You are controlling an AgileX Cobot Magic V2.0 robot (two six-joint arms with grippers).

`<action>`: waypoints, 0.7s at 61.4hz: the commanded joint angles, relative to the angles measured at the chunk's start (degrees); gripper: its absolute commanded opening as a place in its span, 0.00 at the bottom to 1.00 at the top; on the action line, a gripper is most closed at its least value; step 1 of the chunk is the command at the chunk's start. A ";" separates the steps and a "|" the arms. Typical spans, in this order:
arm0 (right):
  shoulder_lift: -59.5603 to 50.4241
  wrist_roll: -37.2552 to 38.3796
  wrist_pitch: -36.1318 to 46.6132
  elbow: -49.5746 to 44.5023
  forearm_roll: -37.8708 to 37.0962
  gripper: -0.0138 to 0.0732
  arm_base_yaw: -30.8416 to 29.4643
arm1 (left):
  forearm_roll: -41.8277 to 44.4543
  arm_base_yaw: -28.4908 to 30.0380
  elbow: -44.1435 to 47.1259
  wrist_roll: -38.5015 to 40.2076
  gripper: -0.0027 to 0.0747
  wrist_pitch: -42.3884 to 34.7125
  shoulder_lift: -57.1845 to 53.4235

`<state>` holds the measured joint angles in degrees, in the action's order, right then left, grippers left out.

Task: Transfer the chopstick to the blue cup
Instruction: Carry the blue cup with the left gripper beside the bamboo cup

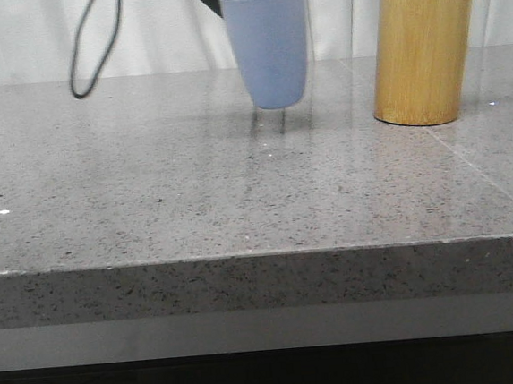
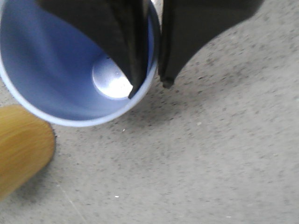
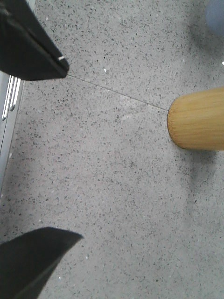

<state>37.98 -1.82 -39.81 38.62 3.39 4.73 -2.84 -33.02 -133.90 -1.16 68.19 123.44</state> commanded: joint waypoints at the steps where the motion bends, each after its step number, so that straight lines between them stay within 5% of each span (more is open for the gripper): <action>1: 0.24 -0.62 3.34 1.71 -0.44 0.90 -0.06 | -0.15 -1.34 -4.19 0.10 0.01 -2.20 -1.65; 23: 0.24 -0.62 3.17 1.71 -0.44 0.90 -0.06 | 0.48 -2.07 -4.71 0.10 0.03 -2.85 -0.34; 43: 0.24 -0.62 3.17 1.71 -0.44 0.90 -0.06 | 0.48 -2.07 -4.71 0.10 0.35 -2.53 -0.34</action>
<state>37.98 -1.82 -39.81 38.62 3.30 4.73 -2.02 -34.76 -136.65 -1.25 68.55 126.71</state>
